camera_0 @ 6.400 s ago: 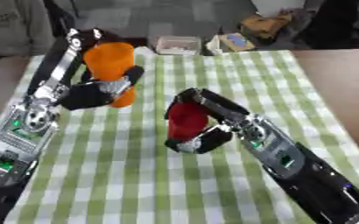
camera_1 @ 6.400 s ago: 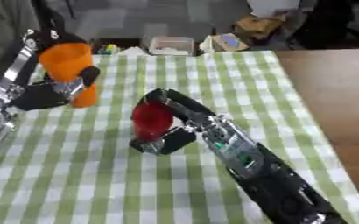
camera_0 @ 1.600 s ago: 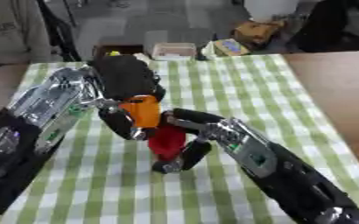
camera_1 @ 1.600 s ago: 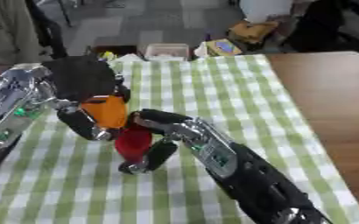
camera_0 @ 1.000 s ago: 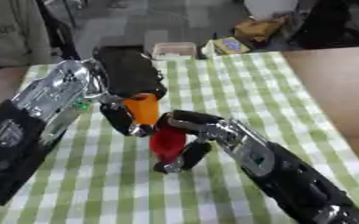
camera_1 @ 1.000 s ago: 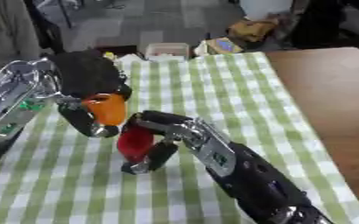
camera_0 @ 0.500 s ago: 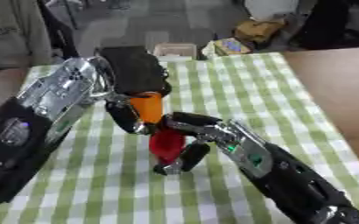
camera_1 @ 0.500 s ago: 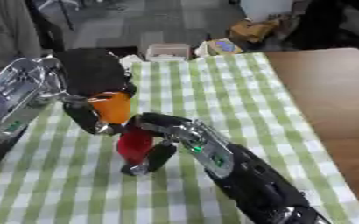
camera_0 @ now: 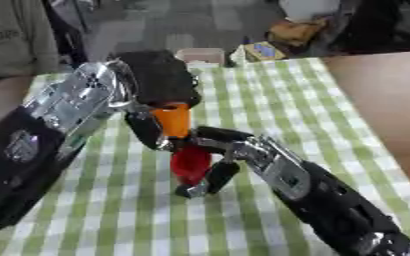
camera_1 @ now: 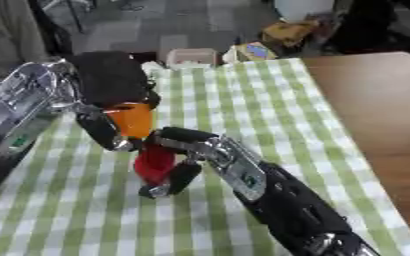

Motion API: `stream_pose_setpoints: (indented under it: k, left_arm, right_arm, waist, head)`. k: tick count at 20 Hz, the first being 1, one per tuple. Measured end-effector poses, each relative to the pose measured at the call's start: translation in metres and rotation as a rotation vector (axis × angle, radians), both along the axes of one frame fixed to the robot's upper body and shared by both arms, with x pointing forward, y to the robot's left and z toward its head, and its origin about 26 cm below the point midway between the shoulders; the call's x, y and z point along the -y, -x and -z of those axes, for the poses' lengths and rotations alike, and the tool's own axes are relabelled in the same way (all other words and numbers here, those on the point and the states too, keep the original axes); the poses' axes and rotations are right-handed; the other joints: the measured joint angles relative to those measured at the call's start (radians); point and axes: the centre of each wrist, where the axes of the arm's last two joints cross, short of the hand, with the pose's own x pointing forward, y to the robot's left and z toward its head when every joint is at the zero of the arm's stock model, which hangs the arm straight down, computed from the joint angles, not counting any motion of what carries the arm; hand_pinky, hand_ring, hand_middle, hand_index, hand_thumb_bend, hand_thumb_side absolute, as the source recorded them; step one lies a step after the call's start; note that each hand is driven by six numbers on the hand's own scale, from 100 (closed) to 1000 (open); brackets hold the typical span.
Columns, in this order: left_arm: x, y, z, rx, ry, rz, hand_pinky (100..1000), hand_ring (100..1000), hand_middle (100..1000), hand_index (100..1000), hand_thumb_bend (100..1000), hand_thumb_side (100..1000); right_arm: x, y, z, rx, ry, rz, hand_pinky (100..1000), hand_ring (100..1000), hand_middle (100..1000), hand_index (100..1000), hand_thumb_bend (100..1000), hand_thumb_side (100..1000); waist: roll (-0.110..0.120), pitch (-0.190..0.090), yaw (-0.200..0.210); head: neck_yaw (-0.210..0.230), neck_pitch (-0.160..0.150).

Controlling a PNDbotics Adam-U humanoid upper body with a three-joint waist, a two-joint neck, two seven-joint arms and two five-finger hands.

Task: Pour the contents of one cup into another cup.

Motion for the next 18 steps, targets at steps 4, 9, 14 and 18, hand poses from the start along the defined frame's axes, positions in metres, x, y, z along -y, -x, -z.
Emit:
stream_pose_setpoints:
  k: [4, 9, 14, 18]
  left_arm:
    - [-0.0007, -0.0024, 0.0019, -0.009, -0.003, -0.009, 129, 103, 109, 637, 100, 588]
    - [0.0011, -0.0034, 0.0033, -0.019, 0.000, -0.012, 132, 105, 110, 637, 100, 587]
    - [0.0028, -0.0046, 0.0040, -0.015, -0.013, -0.013, 141, 111, 114, 638, 100, 592]
    - [0.0043, -0.0060, 0.0060, -0.004, -0.034, -0.014, 150, 117, 118, 640, 100, 596]
  right_arm:
    - [0.0001, 0.0000, 0.0001, 0.000, 0.001, 0.001, 550, 495, 435, 619, 273, 259]
    - [0.0001, 0.0000, 0.0000, 0.005, 0.006, 0.003, 552, 495, 436, 619, 271, 262]
    - [-0.0003, 0.0003, -0.0006, 0.009, 0.017, 0.002, 553, 496, 437, 620, 264, 268]
    - [-0.0002, 0.0005, -0.0002, 0.018, 0.030, 0.004, 554, 495, 437, 620, 259, 267]
  waist:
    - [0.000, -0.001, -0.001]
    - [0.000, -0.002, -0.006]
    - [0.002, -0.004, -0.008]
    - [0.007, -0.009, -0.009]
  head:
    - [0.000, 0.005]
    - [0.001, 0.009]
    - [0.004, 0.016]
    - [0.008, 0.022]
